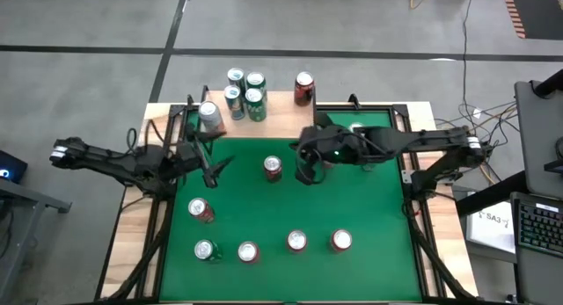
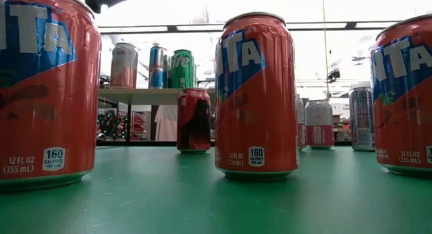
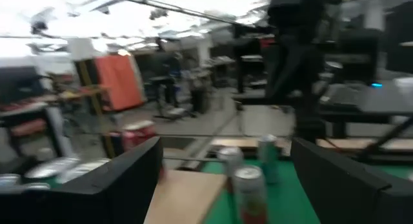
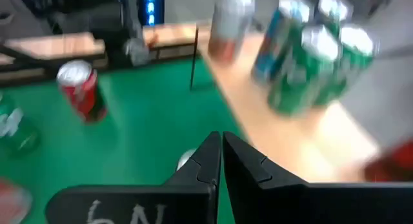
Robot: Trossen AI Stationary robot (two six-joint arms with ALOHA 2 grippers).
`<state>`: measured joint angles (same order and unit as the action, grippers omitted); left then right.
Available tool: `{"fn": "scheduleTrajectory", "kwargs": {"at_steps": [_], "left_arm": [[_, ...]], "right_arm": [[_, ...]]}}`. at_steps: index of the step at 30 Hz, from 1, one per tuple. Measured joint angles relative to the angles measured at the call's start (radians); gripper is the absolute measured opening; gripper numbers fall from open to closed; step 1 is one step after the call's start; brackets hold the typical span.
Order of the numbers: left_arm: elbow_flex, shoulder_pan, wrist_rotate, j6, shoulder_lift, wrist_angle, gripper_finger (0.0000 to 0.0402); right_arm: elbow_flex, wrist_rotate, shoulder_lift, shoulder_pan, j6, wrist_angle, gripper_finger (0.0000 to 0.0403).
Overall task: Place canned beverage on shelf
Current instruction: Put the white and red can on the shelf
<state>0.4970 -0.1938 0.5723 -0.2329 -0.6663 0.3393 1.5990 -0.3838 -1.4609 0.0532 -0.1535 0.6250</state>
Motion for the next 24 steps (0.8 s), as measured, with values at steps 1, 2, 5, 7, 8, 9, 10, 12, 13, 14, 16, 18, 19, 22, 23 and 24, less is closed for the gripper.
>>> {"fn": "scheduleTrajectory", "kwargs": {"at_steps": [1, 2, 5, 7, 8, 9, 10, 12, 13, 14, 16, 18, 19, 22, 23, 24], "left_arm": [[0.007, -0.008, -0.013, 0.01, -0.014, 0.0, 0.0326], [0.015, -0.017, -0.015, 0.015, -0.029, 0.001, 0.0326], [0.047, -0.044, -0.015, 0.018, -0.071, 0.004, 0.0326], [0.067, -0.057, -0.015, 0.018, -0.098, -0.001, 0.0326], [0.077, -0.063, -0.015, 0.018, -0.112, -0.01, 0.0326], [0.087, -0.068, -0.015, 0.018, -0.126, -0.014, 0.0326], [0.097, -0.07, -0.016, 0.018, -0.137, -0.026, 0.0326], [0.115, -0.074, -0.015, 0.018, -0.157, -0.064, 0.0326], [0.127, -0.074, -0.015, 0.018, -0.168, -0.087, 0.0326], [0.138, -0.074, -0.015, 0.021, -0.175, -0.112, 0.0326], [0.167, -0.074, -0.014, 0.036, -0.188, -0.176, 0.0326], [0.206, -0.074, -0.01, 0.048, -0.197, -0.253, 0.0326], [0.226, -0.074, -0.008, 0.062, -0.2, -0.305, 0.0326], [0.297, -0.074, -0.006, 0.121, -0.207, -0.479, 0.0326], [0.323, -0.074, -0.005, 0.146, -0.209, -0.542, 0.0326], [0.351, -0.074, -0.005, 0.172, -0.212, -0.609, 0.0326]], "right_arm": [[0.0, 0.001, 0.016, 0.005, -0.039, 0.049, 0.0009], [0.0, -0.001, 0.025, 0.008, -0.082, 0.097, 0.0009], [0.0, -0.003, 0.048, 0.007, -0.2, 0.243, 0.0009], [0.0, -0.002, 0.049, 0.001, -0.262, 0.335, 0.0009], [0.0, -0.001, 0.049, -0.006, -0.288, 0.387, 0.0009], [0.0, 0.001, 0.045, -0.012, -0.313, 0.438, 0.0009], [0.0, 0.001, 0.039, -0.021, -0.337, 0.482, 0.0009], [0.0, -0.001, 0.031, -0.043, -0.379, 0.573, 0.0009], [0.0, -0.001, 0.023, -0.056, -0.393, 0.616, 0.0009], [0.0, -0.001, 0.018, -0.069, -0.409, 0.653, 0.0009], [0.0, 0.021, 0.006, -0.1, -0.43, 0.719, 0.0009], [-0.001, 0.054, 0.001, -0.131, -0.43, 0.76, 0.0009], [-0.003, 0.067, -0.003, -0.145, -0.428, 0.77, 0.0009], [-0.007, 0.086, -0.016, -0.179, -0.407, 0.782, 0.0009], [-0.007, 0.085, -0.02, -0.186, -0.401, 0.782, 0.0009], [-0.007, 0.085, -0.024, -0.192, -0.398, 0.781, 0.0009]]}}
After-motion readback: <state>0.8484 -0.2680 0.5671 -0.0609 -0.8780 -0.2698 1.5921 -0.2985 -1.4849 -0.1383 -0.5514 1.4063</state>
